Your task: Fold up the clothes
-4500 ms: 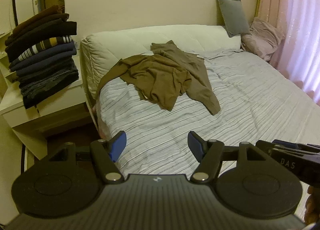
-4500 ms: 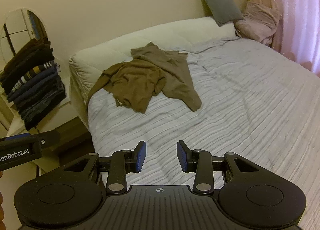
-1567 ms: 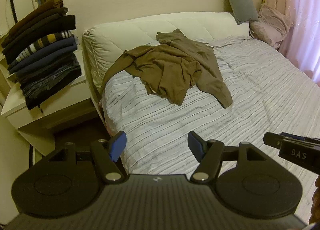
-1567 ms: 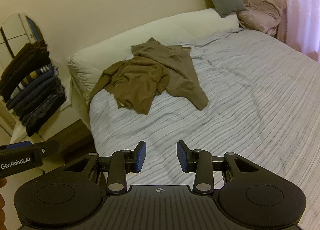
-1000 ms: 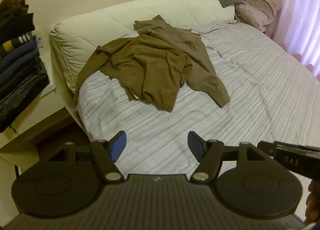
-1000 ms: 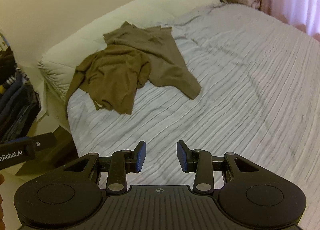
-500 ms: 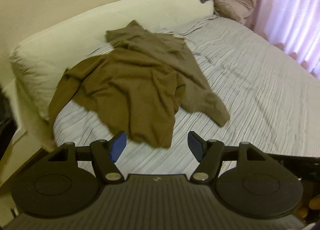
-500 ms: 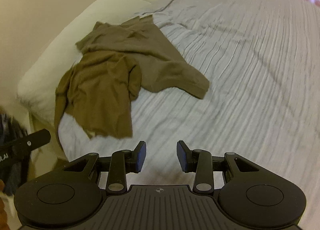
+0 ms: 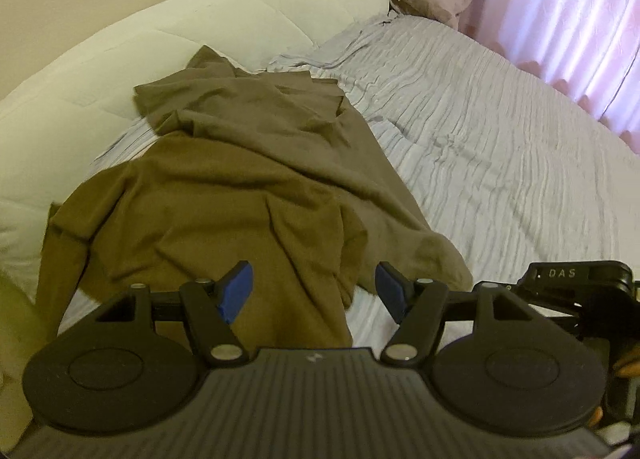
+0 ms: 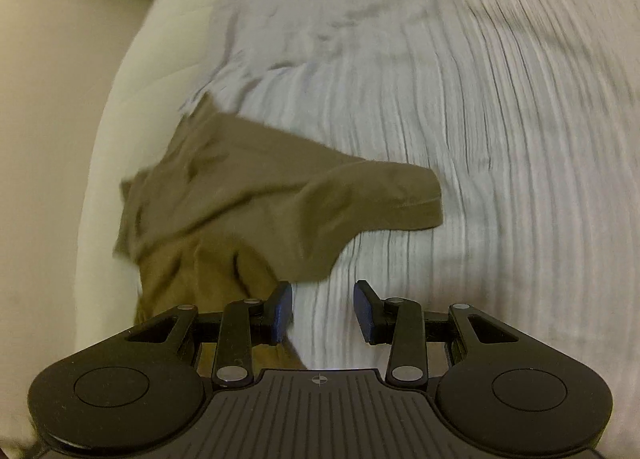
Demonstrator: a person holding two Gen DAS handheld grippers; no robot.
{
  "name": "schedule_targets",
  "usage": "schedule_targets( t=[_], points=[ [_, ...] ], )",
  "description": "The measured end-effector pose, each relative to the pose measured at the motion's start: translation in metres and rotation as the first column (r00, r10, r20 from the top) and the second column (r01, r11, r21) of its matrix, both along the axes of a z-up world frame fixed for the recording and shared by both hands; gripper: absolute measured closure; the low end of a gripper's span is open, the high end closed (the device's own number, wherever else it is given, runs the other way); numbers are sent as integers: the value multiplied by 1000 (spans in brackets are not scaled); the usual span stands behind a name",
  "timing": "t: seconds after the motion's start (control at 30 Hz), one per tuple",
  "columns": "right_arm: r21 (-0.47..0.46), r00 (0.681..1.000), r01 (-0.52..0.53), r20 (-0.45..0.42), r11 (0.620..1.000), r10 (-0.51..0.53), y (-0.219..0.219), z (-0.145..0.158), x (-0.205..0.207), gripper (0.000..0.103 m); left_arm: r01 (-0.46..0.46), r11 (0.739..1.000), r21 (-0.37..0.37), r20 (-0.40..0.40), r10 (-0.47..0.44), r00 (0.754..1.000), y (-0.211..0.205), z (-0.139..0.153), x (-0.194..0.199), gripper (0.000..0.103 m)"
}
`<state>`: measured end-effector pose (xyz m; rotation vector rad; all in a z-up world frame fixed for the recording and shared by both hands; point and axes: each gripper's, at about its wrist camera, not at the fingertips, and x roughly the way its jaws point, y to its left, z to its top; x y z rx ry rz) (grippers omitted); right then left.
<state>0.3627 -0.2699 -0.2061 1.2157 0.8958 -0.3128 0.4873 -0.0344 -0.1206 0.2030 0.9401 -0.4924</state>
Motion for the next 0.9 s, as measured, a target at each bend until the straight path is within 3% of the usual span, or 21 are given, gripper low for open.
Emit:
schedule_targets(
  t=[0.1,0.17,0.2,0.33,0.53,0.57,0.63,0.7,0.77,0.83,0.9],
  points=[
    [93,994,110,-18,990,-109,-15,-31,13,64,9,1000,8,-6,-9,1000,-7,-12,25,39],
    [134,982,187,-30,973,-185,-22,-46,18,21,10,1000,16,-10,-10,1000,-12,-21,40,39],
    [148,975,220,-34,964,-217,-25,-51,20,7,9,1000,20,-14,-8,1000,-14,-25,47,39],
    [177,953,303,-44,936,-300,-36,-68,33,7,1,999,33,-29,0,1000,-17,-40,69,39],
    [266,940,342,-89,901,-330,-44,-98,58,8,-16,998,53,-38,18,999,-20,-51,85,39],
    [284,941,338,-100,897,-323,-44,-103,60,15,-19,998,54,-39,21,999,-20,-50,86,39],
    [309,956,293,-93,905,-278,-43,-105,66,91,-21,998,51,-32,22,999,-21,-47,84,39],
    [312,971,238,-58,920,-232,-43,-99,70,96,-20,999,43,-21,21,1000,-20,-40,81,39],
    [292,965,229,56,928,-256,-51,-72,67,97,-21,999,34,-8,21,1000,-19,-31,76,39],
    [312,929,253,187,916,-320,-65,-39,61,97,-21,1000,20,11,21,1000,-17,-20,69,39],
    [317,873,273,315,908,-372,-81,3,55,98,-15,1000,9,32,15,999,-16,-8,60,39]
  ],
)
